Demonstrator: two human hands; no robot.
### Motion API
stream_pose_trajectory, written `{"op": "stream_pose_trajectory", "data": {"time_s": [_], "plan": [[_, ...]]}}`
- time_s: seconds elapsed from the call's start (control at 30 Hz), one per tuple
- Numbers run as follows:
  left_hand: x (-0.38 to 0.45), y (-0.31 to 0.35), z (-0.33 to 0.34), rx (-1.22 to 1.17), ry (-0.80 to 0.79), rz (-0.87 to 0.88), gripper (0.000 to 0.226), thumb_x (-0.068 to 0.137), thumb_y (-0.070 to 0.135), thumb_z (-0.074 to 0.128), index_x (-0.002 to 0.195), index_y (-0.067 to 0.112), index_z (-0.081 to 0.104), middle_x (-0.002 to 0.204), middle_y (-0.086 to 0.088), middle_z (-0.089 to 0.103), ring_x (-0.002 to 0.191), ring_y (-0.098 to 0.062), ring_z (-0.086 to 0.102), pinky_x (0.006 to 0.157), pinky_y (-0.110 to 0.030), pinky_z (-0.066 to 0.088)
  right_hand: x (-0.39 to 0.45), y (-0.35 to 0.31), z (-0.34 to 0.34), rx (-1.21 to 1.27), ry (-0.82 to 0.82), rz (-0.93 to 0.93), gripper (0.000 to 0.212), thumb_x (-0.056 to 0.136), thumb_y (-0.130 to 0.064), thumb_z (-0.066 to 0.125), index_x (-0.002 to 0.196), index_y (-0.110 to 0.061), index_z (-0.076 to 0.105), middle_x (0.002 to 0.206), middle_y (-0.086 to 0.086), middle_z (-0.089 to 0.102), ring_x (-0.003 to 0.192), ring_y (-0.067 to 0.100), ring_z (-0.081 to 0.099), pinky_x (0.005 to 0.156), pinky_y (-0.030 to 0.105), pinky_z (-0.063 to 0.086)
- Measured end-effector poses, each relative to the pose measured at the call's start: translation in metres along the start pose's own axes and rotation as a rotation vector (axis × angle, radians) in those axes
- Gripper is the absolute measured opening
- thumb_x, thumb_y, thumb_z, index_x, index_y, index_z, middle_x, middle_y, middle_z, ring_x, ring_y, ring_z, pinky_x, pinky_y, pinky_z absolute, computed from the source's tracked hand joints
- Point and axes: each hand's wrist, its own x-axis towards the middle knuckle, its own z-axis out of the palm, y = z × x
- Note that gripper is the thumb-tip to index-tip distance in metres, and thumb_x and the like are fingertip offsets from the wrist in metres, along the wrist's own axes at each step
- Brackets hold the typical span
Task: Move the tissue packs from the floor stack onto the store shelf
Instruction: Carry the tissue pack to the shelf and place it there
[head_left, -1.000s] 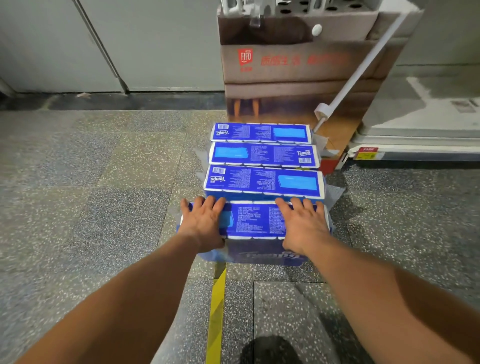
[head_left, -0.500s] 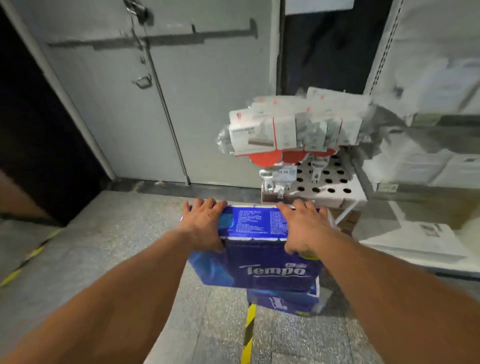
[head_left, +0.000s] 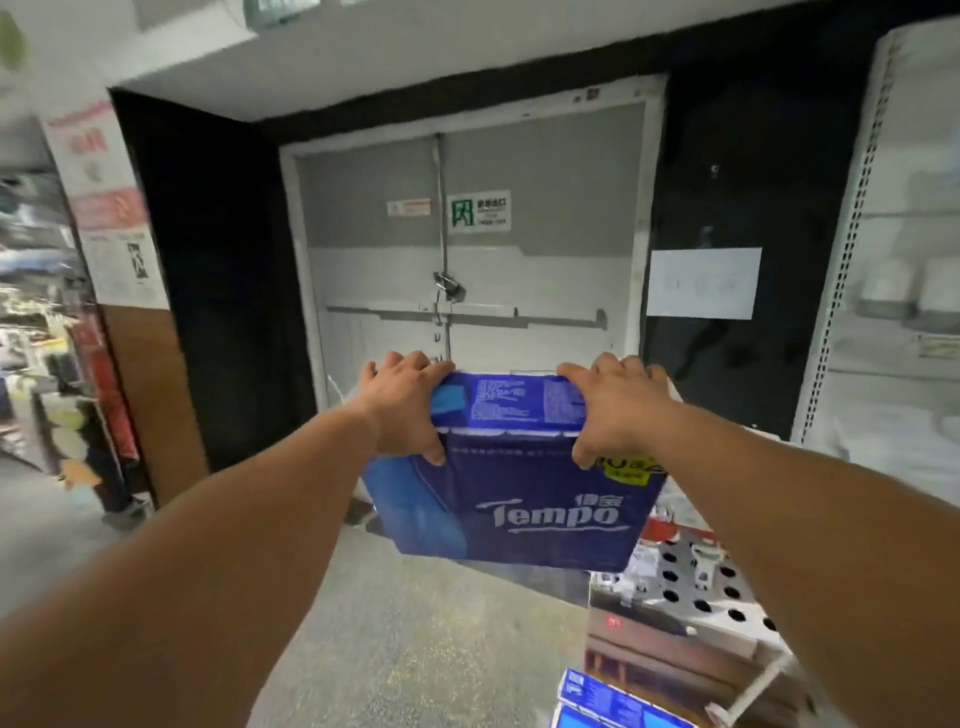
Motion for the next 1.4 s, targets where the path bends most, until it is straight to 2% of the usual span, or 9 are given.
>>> {"op": "stream_pose_trajectory", "data": {"time_s": [0.17,0.33,0.63,0.8,0.93,1.23,1.4], "plan": [[-0.019,-0.043,-0.021,-0.018,0.073,-0.078,0.1,0.065,0.058,0.083,0.148,0.037,0.031,0.136,0.005,0.044,0.128,-0.02,0.033,0.113,-0.048,0.023,0.022,-0.042,-0.02,0.018,0.063,-0.081,0.117,0.061,-0.052,0.083,0.156,-0.037,0.016,0.145,0.006,0.036,0.136,0.032,0.03,0.114,0.054,0.023],[-0.022,-0.115,-0.023,0.016,0.091,-0.137,0.1,0.064,0.059,0.084,0.147,0.038,0.032,0.135,0.006,0.045,0.127,-0.02,0.035,0.112,-0.049,0.025,0.069,-0.103,-0.02,0.048,0.07,-0.139,0.116,0.063,-0.051,0.083,0.156,-0.037,0.016,0.144,0.005,0.036,0.136,0.03,0.028,0.114,0.052,0.022],[-0.026,-0.296,-0.022,0.099,0.056,-0.257,0.102,0.063,0.059,0.085,0.148,0.037,0.032,0.133,0.006,0.044,0.122,-0.019,0.036,0.109,-0.047,0.029,0.194,-0.263,-0.002,0.083,0.103,-0.236,0.115,0.06,-0.053,0.082,0.154,-0.039,0.019,0.144,0.005,0.035,0.135,0.03,0.029,0.109,0.048,0.026],[-0.025,-0.404,-0.003,0.16,0.0,-0.345,0.105,0.06,0.062,0.085,0.147,0.037,0.031,0.128,0.006,0.044,0.118,-0.018,0.036,0.107,-0.045,0.03,0.272,-0.357,0.027,0.145,0.078,-0.332,0.109,0.061,-0.052,0.083,0.151,-0.039,0.022,0.135,0.003,0.039,0.127,0.028,0.033,0.103,0.045,0.029],[-0.025,-0.495,0.023,0.232,-0.045,-0.452,0.109,0.054,0.064,0.084,0.146,0.038,0.033,0.121,0.007,0.042,0.108,-0.016,0.033,0.104,-0.045,0.033,0.35,-0.443,0.061,0.186,0.061,-0.432,0.105,0.061,-0.055,0.084,0.147,-0.04,0.025,0.133,0.003,0.04,0.127,0.027,0.035,0.103,0.045,0.031],[-0.04,-0.708,0.062,0.344,-0.125,-0.856,0.115,0.05,0.063,0.085,0.149,0.037,0.032,0.128,0.002,0.045,0.117,-0.025,0.038,0.106,-0.047,0.033,0.539,-0.679,0.109,0.233,0.02,-0.786,0.109,0.061,-0.057,0.086,0.149,-0.04,0.024,0.138,0.004,0.038,0.133,0.028,0.032,0.108,0.049,0.029],[-0.079,-0.808,0.057,0.375,-0.148,-1.079,0.116,0.053,0.061,0.086,0.151,0.035,0.03,0.13,0.0,0.044,0.121,-0.026,0.037,0.107,-0.048,0.032,0.601,-0.823,0.107,0.226,-0.014,-1.024,0.115,0.06,-0.053,0.086,0.153,-0.042,0.02,0.14,0.005,0.038,0.134,0.031,0.031,0.106,0.051,0.029]]}}
